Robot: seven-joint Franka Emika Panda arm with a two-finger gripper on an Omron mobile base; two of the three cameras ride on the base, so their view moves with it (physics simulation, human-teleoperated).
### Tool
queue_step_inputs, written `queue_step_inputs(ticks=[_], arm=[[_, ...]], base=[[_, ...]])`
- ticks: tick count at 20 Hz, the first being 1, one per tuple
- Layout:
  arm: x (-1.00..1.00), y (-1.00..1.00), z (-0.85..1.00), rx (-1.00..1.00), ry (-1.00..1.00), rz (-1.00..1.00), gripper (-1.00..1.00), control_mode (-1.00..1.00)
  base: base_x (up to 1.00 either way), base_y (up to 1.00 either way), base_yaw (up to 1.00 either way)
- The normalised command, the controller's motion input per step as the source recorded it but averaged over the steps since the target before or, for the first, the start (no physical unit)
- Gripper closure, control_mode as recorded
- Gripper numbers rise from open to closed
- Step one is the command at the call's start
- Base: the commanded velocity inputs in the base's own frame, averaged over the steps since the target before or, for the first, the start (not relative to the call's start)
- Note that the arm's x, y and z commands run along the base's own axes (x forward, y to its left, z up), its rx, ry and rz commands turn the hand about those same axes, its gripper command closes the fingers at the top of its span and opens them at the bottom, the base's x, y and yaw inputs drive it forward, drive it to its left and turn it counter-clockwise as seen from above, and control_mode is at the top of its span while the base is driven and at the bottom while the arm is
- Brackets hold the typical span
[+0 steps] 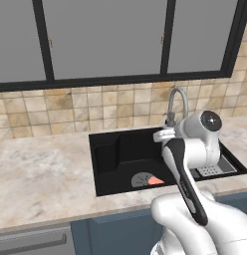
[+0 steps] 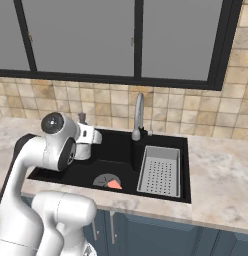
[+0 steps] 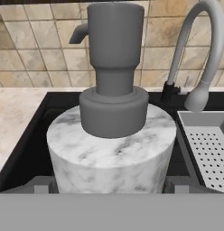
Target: Pick up the bar soap and soap dispenser from the sink, and place them back in the cabinet, and close the cabinet doors.
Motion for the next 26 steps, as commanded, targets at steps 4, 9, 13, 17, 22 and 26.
queue_step_inputs(ticks=[4, 9, 13, 17, 22, 26], arm=[[-0.11, -0.1, 0.2, 0.0, 0.0, 0.0, 1.0, -1.0], [-0.08, 0.0, 0.17, 0.0, 0.0, -0.01, 1.0, -1.0], [-0.08, 0.0, 0.07, 0.0, 0.0, -0.01, 1.0, -1.0], [-0.15, 0.0, 0.16, 0.0, 0.0, 0.0, 1.0, -1.0], [-0.08, 0.0, 0.17, 0.0, 0.0, -0.04, 1.0, -1.0], [0.0, 0.0, 0.0, 0.0, 0.0, 0.0, 1.0, 1.0]], base=[[0.0, 0.0, 0.0], [0.0, 0.0, 0.0], [0.0, 0.0, 0.0], [0.0, 0.0, 0.0], [0.0, 0.0, 0.0], [-0.23, -0.01, -0.05]])
